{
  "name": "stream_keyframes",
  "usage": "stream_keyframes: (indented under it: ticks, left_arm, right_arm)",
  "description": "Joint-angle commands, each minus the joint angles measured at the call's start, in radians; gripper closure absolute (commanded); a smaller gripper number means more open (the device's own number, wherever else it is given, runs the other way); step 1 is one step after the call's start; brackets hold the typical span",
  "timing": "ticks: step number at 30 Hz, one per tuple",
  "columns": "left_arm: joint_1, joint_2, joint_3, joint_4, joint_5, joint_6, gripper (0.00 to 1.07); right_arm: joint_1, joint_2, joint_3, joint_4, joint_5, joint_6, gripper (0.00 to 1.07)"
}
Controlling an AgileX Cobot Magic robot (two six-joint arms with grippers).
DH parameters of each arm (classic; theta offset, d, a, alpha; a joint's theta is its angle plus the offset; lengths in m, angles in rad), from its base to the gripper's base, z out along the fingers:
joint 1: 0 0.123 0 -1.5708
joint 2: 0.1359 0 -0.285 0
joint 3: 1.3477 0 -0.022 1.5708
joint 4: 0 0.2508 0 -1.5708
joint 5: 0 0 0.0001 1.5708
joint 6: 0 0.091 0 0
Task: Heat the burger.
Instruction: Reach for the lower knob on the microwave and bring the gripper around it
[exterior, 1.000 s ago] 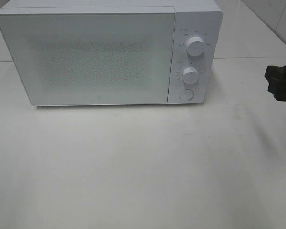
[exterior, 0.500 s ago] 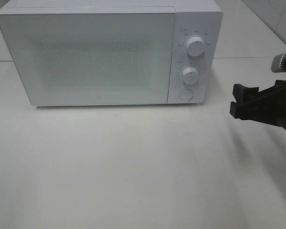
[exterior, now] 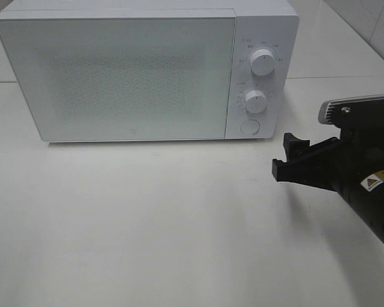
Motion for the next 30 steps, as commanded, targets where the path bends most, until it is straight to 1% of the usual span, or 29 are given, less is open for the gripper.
stream_keyframes:
  ticks: [1,4,6,7,9,10,11,14,21,26,30]
  left_arm:
    - [0.0,-0.022,0.004,-0.002,-0.001,-0.005,0.06]
    - [0.0,-0.022,0.004,-0.002,-0.001,-0.005,0.06]
    - [0.0,-0.022,0.004,-0.002,-0.001,-0.005,0.06]
    - [0.0,-0.022,0.004,-0.002,-0.001,-0.005,0.06]
    - [0.0,-0.022,0.004,-0.002,-0.001,-0.005,0.06]
    - [0.0,-0.022,0.004,-0.002,-0.001,-0.005,0.06]
    - [0.0,-0.022,0.004,-0.002,-0.001,-0.005,0.06]
    - [0.0,-0.022,0.004,-0.002,-0.001,-0.005,0.06]
    - [0.0,-0.022,0.004,-0.002,-0.001,-0.005,0.06]
    - [0.0,-0.022,0.004,-0.002,-0.001,-0.005,0.06]
    - [0.0,-0.022,0.004,-0.002,-0.001,-0.005,0.06]
  right_arm:
    - [0.066,0.034,-0.046,0.073,-0.034,-0.035,0.31]
    - [0.078,0.043,-0.056,0.089,-0.038,-0.036,0.31]
    - [0.11,0.072,-0.101,0.153,-0.037,-0.053,0.31]
    - [0.11,0.072,-0.101,0.153,-0.037,-0.053,0.31]
    - [0.122,0.094,-0.138,0.186,-0.038,-0.094,0.31]
    - [0.122,0.094,-0.138,0.186,-0.038,-0.094,0.31]
    - [0.122,0.109,-0.163,0.186,-0.038,-0.111,0.31]
    - [0.12,0.132,-0.193,0.184,-0.04,-0.111,0.31]
    - [0.119,0.17,-0.235,0.178,-0.062,-0.11,0.31]
    - [0.082,0.212,-0.268,0.15,-0.053,-0.075,0.31]
    - [0.042,0.225,-0.297,0.098,-0.034,-0.04,0.31]
